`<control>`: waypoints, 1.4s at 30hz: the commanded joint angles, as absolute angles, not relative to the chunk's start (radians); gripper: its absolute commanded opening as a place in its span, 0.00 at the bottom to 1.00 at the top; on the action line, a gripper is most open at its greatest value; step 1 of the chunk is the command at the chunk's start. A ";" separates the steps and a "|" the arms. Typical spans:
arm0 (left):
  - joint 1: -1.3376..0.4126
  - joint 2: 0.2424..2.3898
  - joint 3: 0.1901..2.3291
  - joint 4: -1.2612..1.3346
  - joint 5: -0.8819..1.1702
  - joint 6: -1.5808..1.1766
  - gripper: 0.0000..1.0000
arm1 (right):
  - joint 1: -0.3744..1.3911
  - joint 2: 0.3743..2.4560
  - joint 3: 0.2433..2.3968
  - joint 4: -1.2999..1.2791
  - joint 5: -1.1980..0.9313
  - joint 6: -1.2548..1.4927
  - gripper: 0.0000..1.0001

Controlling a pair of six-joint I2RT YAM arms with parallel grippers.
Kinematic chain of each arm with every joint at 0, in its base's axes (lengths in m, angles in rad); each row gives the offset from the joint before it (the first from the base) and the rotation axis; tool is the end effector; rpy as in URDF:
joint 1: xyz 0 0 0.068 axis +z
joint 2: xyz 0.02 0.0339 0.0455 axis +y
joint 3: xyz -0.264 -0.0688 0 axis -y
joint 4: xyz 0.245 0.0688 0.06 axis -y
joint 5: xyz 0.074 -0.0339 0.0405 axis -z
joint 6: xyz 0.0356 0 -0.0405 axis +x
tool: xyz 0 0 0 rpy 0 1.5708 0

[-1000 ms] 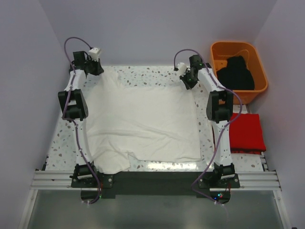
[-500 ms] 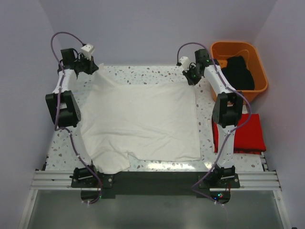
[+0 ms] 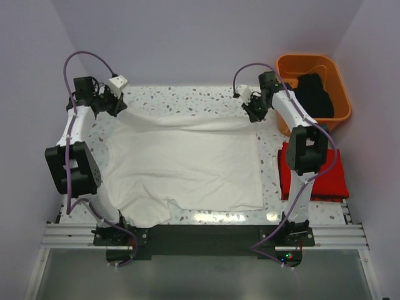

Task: Fold and stack the t-shirts

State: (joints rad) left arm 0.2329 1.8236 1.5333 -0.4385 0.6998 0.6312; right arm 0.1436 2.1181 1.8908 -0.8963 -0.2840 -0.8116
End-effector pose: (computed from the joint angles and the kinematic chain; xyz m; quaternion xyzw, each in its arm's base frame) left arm 0.4076 0.0731 0.2891 0.3069 0.8127 -0.1234 0.4796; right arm 0.4503 0.0752 0.2446 -0.4716 0.8429 0.0584 0.2526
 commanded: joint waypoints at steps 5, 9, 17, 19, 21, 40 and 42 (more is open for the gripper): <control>0.259 1.576 1.330 -0.492 0.655 0.738 0.00 | 0.138 1.967 1.763 -0.927 -0.316 -0.951 0.00; 0.278 1.485 1.247 -0.560 0.635 0.771 0.00 | 0.138 1.927 1.691 -0.928 -0.311 -1.002 0.00; 0.278 1.413 1.052 -0.591 0.549 0.805 0.00 | 0.144 1.936 1.609 -0.936 -0.316 -1.014 0.00; 0.278 1.434 1.019 -0.569 0.532 0.769 0.00 | 0.155 1.939 1.567 -0.924 -0.302 -1.020 0.00; 0.278 1.451 0.987 -0.555 0.525 0.750 0.00 | 0.164 1.944 1.543 -0.897 -0.288 -1.019 0.00; 0.314 1.516 1.164 -0.638 0.541 0.736 0.00 | 0.190 1.950 1.658 -1.022 -0.259 -1.046 0.00; 0.319 1.497 1.178 -0.691 0.558 0.787 0.00 | 0.190 1.924 1.623 -1.025 -0.250 -1.075 0.00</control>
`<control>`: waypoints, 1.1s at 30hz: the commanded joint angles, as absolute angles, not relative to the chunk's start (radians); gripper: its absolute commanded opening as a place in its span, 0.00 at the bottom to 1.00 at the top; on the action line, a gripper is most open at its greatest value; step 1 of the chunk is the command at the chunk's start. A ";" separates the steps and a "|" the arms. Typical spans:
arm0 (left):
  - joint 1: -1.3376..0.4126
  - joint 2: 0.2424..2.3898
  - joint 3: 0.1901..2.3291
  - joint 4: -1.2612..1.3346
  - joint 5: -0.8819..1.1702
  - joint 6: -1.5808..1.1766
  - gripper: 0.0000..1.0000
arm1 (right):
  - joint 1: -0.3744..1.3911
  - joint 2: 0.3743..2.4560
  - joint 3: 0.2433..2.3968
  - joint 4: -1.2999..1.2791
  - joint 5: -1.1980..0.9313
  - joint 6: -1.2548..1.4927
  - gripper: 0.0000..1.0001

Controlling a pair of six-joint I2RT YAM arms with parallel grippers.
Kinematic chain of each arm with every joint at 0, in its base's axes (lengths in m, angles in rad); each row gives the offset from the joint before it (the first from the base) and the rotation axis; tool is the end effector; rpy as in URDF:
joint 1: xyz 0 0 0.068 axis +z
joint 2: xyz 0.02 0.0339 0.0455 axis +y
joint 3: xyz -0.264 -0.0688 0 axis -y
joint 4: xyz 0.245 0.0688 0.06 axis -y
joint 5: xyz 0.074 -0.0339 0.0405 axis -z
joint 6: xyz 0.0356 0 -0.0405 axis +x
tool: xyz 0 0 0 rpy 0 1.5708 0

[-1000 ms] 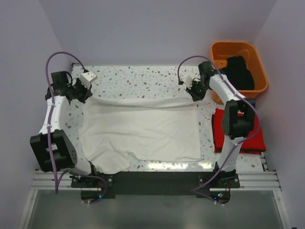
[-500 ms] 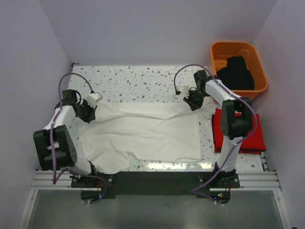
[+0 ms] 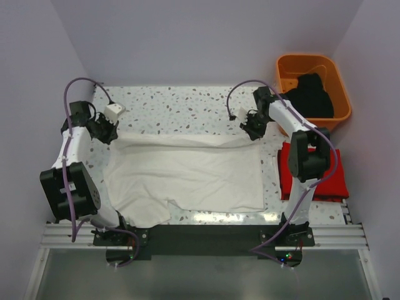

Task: Fold and stack the t-shirts

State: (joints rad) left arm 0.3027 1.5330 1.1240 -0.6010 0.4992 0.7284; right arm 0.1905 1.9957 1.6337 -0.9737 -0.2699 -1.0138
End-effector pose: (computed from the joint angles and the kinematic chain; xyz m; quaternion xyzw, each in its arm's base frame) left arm 0.3054 0.0775 0.2458 0.2635 0.8957 -0.0743 0.3503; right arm 0.3953 0.0859 0.2180 -0.5704 0.8021 0.0760 0.1600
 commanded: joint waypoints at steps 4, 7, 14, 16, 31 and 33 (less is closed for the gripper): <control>0.318 1.473 1.120 -0.726 0.555 0.862 0.00 | 0.190 1.919 1.562 -1.012 -0.245 -1.089 0.00; 0.318 1.470 1.039 -0.703 0.526 0.907 0.00 | 0.192 1.924 1.523 -1.003 -0.249 -1.080 0.00; 0.316 1.548 1.012 -0.759 0.497 1.029 0.29 | 0.212 1.930 1.491 -1.040 -0.238 -1.104 0.46; 0.328 1.568 1.095 -0.816 0.547 1.019 0.40 | 0.212 1.930 1.535 -1.063 -0.241 -1.092 0.54; 0.235 1.862 1.322 -0.796 0.626 0.796 0.45 | 0.212 2.078 1.804 -1.180 -0.345 -0.830 0.38; 0.233 1.894 1.331 -0.781 0.609 0.781 0.45 | 0.213 2.089 1.833 -1.177 -0.371 -0.790 0.40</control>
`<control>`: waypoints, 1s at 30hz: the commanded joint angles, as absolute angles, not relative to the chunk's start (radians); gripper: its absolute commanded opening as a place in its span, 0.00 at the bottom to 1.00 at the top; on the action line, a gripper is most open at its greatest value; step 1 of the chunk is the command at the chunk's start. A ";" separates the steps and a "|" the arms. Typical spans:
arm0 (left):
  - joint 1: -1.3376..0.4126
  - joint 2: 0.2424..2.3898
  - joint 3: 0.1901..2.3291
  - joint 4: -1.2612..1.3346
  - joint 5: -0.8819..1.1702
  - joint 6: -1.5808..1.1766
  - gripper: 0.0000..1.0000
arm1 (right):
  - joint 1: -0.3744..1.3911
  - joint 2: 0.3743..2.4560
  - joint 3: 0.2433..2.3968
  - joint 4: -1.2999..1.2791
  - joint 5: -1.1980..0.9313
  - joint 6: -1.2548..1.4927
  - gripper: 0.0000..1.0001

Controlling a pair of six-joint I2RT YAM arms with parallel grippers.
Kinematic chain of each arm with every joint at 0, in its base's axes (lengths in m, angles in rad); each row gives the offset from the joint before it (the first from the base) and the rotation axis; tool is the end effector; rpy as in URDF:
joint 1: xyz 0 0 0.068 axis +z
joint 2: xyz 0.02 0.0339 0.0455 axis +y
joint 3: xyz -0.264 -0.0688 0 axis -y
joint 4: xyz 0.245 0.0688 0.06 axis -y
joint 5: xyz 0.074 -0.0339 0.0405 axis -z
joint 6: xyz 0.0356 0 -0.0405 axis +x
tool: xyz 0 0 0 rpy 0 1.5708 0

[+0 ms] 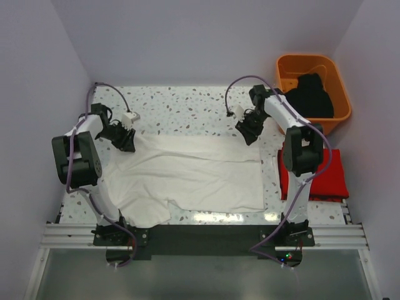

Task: Fold and stack the t-shirts

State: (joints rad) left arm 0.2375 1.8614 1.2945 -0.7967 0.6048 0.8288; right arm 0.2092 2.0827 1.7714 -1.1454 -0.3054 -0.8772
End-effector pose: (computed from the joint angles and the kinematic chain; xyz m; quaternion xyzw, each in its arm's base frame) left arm 0.3506 0.0640 0.1844 0.3061 0.8993 -0.2049 0.2356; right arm 0.4020 0.0963 0.2185 -0.5175 0.8402 0.1250 0.1030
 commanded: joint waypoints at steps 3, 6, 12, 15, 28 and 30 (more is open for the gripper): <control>0.232 1.914 1.341 -0.782 0.585 0.779 0.45 | 0.236 2.098 1.868 -1.163 -0.408 -0.735 0.41; 0.230 1.930 1.341 -0.799 0.561 0.795 0.45 | 0.284 2.108 1.894 -1.117 -0.439 -0.669 0.43; 0.236 1.892 1.324 -0.841 0.574 0.821 0.40 | 0.405 2.167 1.971 -0.895 -0.538 -0.420 0.45; 0.251 1.856 1.301 -0.830 0.557 0.812 0.41 | 0.466 2.212 2.005 -0.688 -0.584 -0.197 0.47; 0.403 1.816 1.318 -0.931 0.540 0.801 0.42 | 0.679 2.537 2.278 -0.235 -0.592 0.307 0.52; 0.402 1.802 1.302 -0.930 0.528 0.802 0.42 | 0.693 2.563 2.302 -0.213 -0.584 0.324 0.53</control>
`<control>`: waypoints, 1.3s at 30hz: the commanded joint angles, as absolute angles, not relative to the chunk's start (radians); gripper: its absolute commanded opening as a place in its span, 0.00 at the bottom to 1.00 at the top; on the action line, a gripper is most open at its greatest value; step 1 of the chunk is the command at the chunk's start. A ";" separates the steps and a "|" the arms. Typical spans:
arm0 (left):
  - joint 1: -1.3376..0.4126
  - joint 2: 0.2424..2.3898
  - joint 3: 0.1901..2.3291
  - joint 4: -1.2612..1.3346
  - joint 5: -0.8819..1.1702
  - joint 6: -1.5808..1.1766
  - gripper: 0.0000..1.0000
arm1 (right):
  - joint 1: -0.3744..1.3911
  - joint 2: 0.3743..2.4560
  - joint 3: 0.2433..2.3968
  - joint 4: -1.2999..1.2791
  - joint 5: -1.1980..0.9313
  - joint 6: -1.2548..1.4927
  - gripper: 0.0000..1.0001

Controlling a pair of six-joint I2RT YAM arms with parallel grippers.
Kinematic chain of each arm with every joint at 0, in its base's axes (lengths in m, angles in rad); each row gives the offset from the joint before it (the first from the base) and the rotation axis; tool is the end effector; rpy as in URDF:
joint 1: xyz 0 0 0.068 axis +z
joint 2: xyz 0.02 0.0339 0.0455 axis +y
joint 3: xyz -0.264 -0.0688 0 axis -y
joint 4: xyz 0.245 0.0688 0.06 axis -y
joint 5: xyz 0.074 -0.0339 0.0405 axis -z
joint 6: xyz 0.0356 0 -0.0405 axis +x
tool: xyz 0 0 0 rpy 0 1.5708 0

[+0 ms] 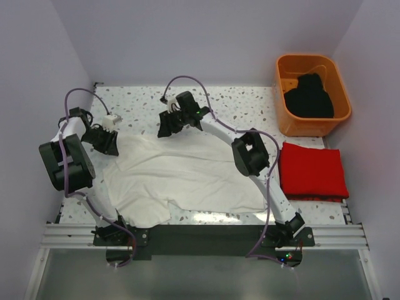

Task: Fold and stack the t-shirts

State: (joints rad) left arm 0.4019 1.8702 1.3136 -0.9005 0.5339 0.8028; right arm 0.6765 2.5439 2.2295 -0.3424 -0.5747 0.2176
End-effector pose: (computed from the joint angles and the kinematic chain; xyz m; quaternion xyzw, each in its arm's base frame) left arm 0.3287 0.1200 0.1833 0.2064 0.9408 -0.1860 0.1944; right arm 0.4339 0.3732 0.1799 -0.3175 0.8096 0.4123 0.2716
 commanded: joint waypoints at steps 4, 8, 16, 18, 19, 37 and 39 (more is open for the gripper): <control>0.402 1.798 1.276 -0.910 0.529 0.789 0.42 | 0.722 2.609 2.321 -0.181 -0.572 0.330 0.53; 0.402 1.807 1.273 -0.900 0.526 0.781 0.42 | 0.741 2.634 2.321 -0.170 -0.560 0.330 0.53; 0.402 1.813 1.264 -0.897 0.514 0.770 0.41 | 0.758 2.658 2.319 -0.166 -0.563 0.327 0.51; 0.403 1.818 1.266 -0.896 0.514 0.764 0.41 | 0.759 2.663 2.321 -0.164 -0.568 0.330 0.51; 0.402 1.819 1.264 -0.894 0.512 0.762 0.41 | 0.761 2.668 2.319 -0.166 -0.568 0.333 0.51; 0.403 1.845 1.239 -0.834 0.446 0.716 0.43 | 0.787 2.674 2.316 -0.146 -0.634 0.353 0.45; 0.402 1.850 1.244 -0.834 0.451 0.713 0.43 | 0.790 2.678 2.319 -0.144 -0.635 0.354 0.44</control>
